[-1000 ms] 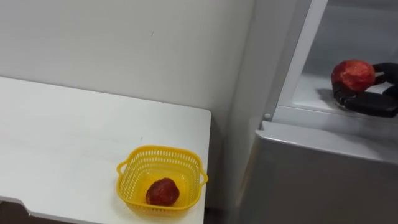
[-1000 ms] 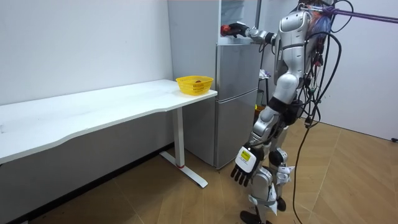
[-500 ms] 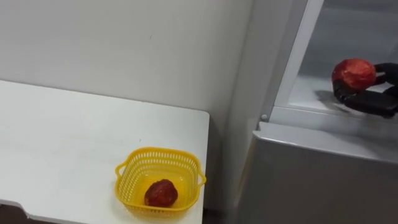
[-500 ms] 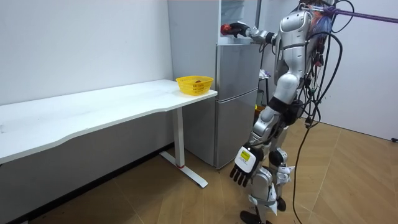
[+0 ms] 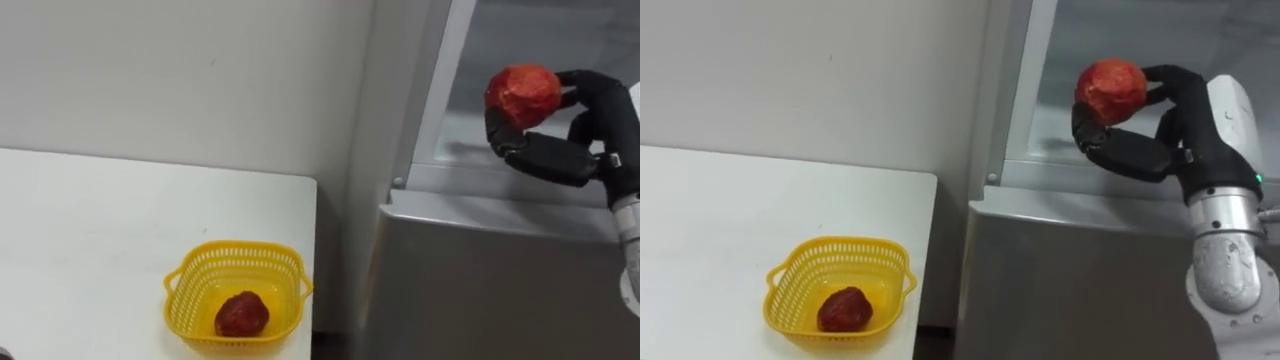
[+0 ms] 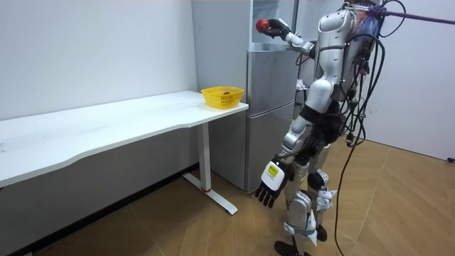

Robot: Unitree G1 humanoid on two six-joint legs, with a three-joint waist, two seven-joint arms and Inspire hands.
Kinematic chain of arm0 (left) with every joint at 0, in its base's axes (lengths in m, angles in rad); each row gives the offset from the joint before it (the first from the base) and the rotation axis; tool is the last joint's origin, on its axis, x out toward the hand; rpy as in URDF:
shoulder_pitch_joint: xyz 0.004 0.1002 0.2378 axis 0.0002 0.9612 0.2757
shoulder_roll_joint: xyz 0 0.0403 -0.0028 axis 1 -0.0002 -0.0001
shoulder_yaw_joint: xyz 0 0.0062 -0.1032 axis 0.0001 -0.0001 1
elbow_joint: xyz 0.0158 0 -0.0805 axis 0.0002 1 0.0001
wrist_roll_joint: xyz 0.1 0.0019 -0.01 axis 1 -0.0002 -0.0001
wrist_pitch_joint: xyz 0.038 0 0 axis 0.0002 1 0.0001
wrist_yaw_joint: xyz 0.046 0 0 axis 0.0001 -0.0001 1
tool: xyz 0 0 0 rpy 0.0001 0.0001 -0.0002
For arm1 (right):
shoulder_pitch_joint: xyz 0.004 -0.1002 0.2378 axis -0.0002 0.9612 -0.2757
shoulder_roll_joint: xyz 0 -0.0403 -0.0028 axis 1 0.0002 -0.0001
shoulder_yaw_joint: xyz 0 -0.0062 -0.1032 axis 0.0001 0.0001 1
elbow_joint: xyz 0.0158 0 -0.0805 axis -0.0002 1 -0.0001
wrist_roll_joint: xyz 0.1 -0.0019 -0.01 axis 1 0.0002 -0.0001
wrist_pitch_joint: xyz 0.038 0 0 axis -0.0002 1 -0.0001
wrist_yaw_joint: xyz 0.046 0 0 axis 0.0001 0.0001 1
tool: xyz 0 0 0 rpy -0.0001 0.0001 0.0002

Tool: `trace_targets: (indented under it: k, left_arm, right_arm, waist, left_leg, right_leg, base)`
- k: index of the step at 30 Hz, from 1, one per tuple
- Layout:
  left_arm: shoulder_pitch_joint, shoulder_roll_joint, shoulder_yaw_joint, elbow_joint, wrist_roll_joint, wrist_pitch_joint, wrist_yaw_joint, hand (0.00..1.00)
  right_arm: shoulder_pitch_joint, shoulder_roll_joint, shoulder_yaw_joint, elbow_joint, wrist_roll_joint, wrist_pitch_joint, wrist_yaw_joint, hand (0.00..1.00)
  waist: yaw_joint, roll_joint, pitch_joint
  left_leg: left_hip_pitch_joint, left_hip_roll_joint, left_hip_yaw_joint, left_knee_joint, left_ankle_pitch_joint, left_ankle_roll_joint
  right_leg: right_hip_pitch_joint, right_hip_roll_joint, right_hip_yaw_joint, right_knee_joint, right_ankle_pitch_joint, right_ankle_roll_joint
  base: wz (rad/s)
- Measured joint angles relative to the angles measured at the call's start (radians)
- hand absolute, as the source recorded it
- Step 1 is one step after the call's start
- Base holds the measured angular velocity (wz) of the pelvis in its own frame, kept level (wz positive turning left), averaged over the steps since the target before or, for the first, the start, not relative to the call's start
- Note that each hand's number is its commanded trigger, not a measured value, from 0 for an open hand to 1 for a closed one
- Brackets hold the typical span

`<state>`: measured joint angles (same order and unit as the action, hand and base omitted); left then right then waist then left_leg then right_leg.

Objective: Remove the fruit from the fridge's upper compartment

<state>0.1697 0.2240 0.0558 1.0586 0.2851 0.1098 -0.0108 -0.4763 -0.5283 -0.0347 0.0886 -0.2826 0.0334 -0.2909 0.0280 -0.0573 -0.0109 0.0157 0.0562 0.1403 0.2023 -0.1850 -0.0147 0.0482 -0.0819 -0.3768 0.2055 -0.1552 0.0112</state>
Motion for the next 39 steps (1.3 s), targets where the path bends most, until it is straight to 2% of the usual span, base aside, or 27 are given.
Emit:
trace_targets:
  k: [2, 5, 9, 14, 19, 21, 26, 29, 31, 35, 39]
  left_arm:
    - [0.000, -0.003, 0.000, 0.000, 0.000, -0.007, 0.002, 0.00]
    - [0.000, -0.010, -0.001, 0.003, -0.022, -0.024, 0.009, 0.00]
    - [-0.003, -0.011, -0.002, 0.003, -0.059, -0.051, 0.021, 0.00]
    - [-0.007, -0.011, -0.002, -0.001, -0.058, -0.055, 0.027, 0.00]
    - [-0.029, -0.011, -0.003, 0.000, -0.058, -0.063, 0.025, 0.00]
    - [-0.034, -0.011, -0.003, 0.001, -0.058, -0.077, 0.020, 0.00]
    - [-0.065, -0.011, -0.037, 0.042, -0.059, -0.095, 0.021, 0.00]
    - [-0.084, -0.010, -0.042, 0.074, -0.059, -0.114, 0.023, 0.00]
    - [-0.095, -0.009, -0.042, 0.095, -0.059, -0.117, 0.025, 0.00]
    - [-0.097, 0.006, -0.044, 0.110, -0.057, -0.117, 0.028, 0.00]
    - [-0.091, 0.010, -0.061, 0.108, -0.056, -0.117, 0.021, 0.00]
  right_arm:
    - [0.021, 0.002, 0.000, -0.037, 0.000, -0.001, -0.007, 1.00]
    - [0.054, 0.010, -0.002, -0.128, -0.022, -0.003, -0.023, 1.00]
    - [0.077, 0.024, -0.004, -0.217, -0.060, -0.044, -0.053, 1.00]
    - [0.109, 0.035, 0.009, -0.326, -0.080, -0.054, -0.058, 1.00]
    - [0.133, 0.050, 0.058, -0.434, -0.199, -0.061, -0.048, 1.00]
    - [0.140, 0.061, 0.077, -0.464, -0.239, -0.088, -0.027, 1.00]
    - [0.162, 0.067, 0.140, -0.499, -0.246, -0.114, 0.024, 1.00]
    - [0.163, 0.086, 0.180, -0.499, -0.265, -0.120, 0.051, 1.00]
    - [0.163, 0.102, 0.201, -0.499, -0.291, -0.120, 0.054, 1.00]
    - [0.163, 0.104, 0.241, -0.497, -0.334, -0.128, 0.077, 1.00]
    - [0.162, 0.109, 0.276, -0.490, -0.334, -0.133, 0.114, 1.00]
  waist:
    - [0.000, 0.006, -0.0015]
    - [-0.006, 0.003, 0.0000]
    - [-0.022, -0.008, 0.0060]
    - [-0.016, -0.009, 0.0063]
    - [0.007, -0.009, 0.0060]
    - [0.010, -0.009, 0.0062]
    - [0.033, -0.008, 0.0076]
    - [0.051, -0.008, 0.0090]
    - [0.060, -0.013, 0.0119]
    - [0.082, -0.037, 0.0216]
    - [0.104, -0.048, 0.0175]
  left_leg:
    - [0.007, 0.000, 0.006, -0.004, 0.002, -0.001]
    - [0.013, 0.000, 0.019, -0.006, 0.003, -0.001]
    - [0.016, 0.001, 0.025, -0.006, 0.003, -0.001]
    - [0.029, 0.001, 0.043, -0.024, 0.002, -0.002]
    - [0.029, 0.001, 0.052, -0.031, 0.004, -0.003]
    - [0.030, 0.001, 0.051, -0.033, 0.004, -0.003]
    - [0.030, 0.002, 0.051, -0.037, 0.004, -0.003]
    - [0.034, 0.002, 0.048, -0.038, 0.004, -0.004]
    - [0.033, 0.002, 0.048, -0.038, 0.004, -0.004]
    - [0.031, 0.002, 0.047, -0.039, 0.004, -0.004]
    - [0.027, 0.001, 0.045, -0.037, 0.004, -0.004]
  right_leg:
    - [0.001, -0.001, 0.005, 0.000, 0.000, 0.000]
    - [0.000, 0.005, 0.018, -0.002, 0.000, 0.000]
    - [0.000, 0.006, 0.024, -0.002, 0.000, 0.000]
    - [-0.001, 0.008, 0.038, -0.002, 0.000, 0.000]
    - [-0.014, 0.012, 0.056, -0.002, 0.001, -0.002]
    - [-0.015, 0.012, 0.056, -0.003, 0.001, -0.002]
    - [-0.015, 0.013, 0.051, -0.004, 0.001, -0.002]
    - [-0.014, 0.014, 0.057, -0.004, 0.001, -0.002]
    - [-0.014, 0.014, 0.051, -0.003, 0.001, -0.002]
    - [-0.014, 0.014, 0.049, -0.004, 0.001, -0.002]
    - [-0.014, 0.013, 0.043, -0.004, 0.001, -0.002]
  base:
    - [-0.08]
    - [-0.12]
    - [-0.04]
    - [-0.11]
    - [-0.08]
    - [0.00]
    - [0.00]
    - [-0.02]
    - [0.02]
    - [0.02]
    - [0.03]
